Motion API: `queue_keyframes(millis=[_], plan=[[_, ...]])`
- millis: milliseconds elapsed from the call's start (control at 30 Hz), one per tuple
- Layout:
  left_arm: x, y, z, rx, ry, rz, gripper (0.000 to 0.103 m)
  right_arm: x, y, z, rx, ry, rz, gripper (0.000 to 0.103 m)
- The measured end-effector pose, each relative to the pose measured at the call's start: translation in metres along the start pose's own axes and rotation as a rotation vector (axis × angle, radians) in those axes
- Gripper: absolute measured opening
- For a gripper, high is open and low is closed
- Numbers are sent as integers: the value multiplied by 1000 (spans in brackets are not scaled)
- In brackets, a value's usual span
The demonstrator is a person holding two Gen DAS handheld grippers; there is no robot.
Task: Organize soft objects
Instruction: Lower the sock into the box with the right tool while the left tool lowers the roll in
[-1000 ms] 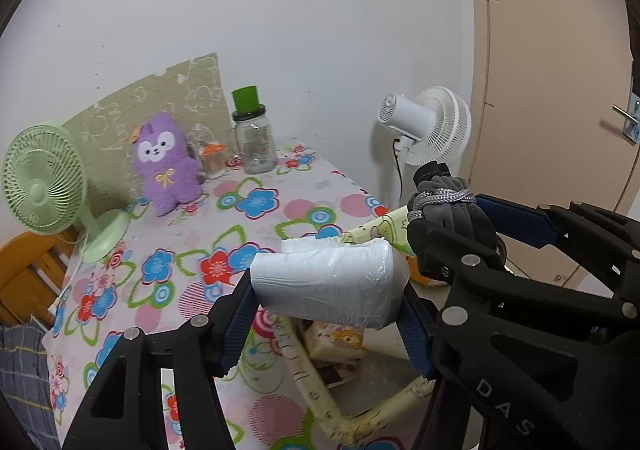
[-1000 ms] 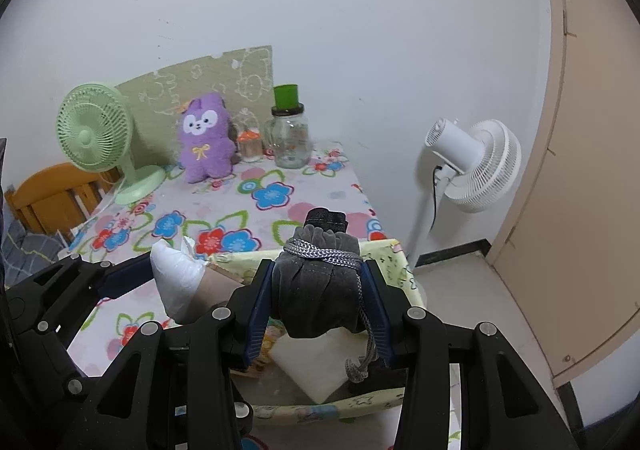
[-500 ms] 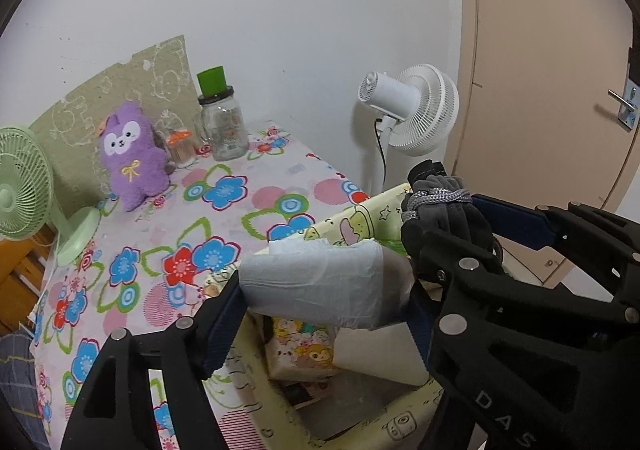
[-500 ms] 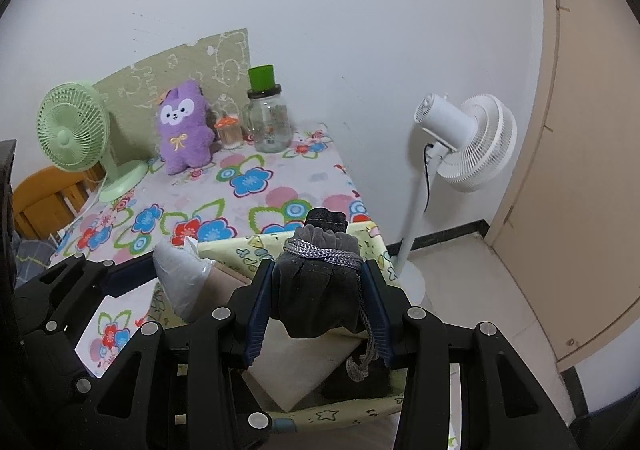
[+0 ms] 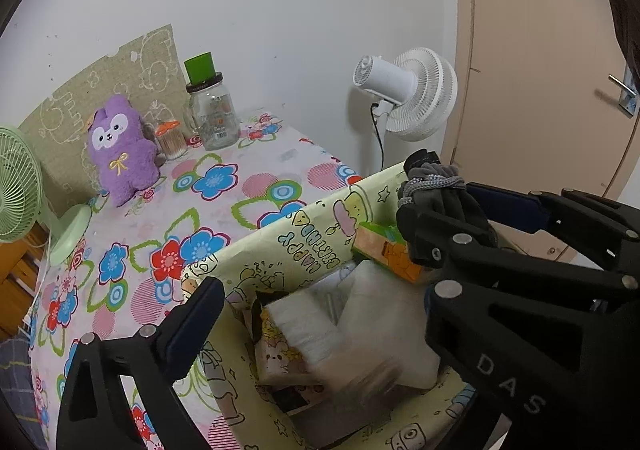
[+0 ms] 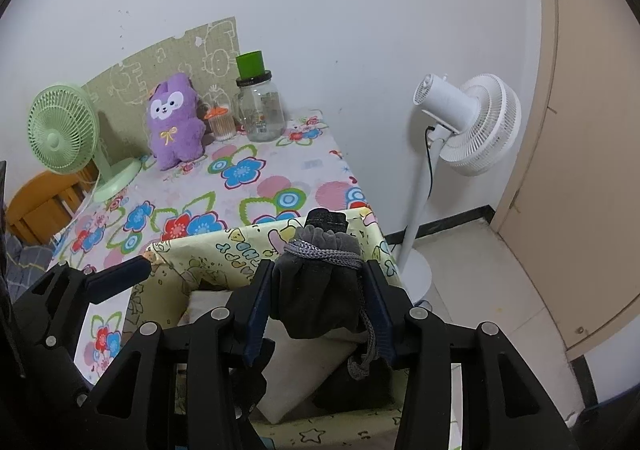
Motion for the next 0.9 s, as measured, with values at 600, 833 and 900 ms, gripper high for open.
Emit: queue_keyframes(millis=[600, 833, 900], plan=[[-14, -2, 5, -2, 13, 42, 101, -10, -1, -11, -34, 37, -18, 76], [-27, -8, 21, 22, 35, 59, 102, -29, -3, 2, -2, 44, 0, 82], [-31, -11, 26, 28, 42, 67, 103, -35, -5, 6, 9, 46, 5, 83]])
Point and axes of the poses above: each gripper's, at about its wrist camera, not at the fingertips, and z roughly against the way its jaws point, x to its right, y to its top, the point moved 3 cm from there along -z, roughly the way its jaws point, and after that the axes turned 5 degrees about y, right-handed, at the moved point
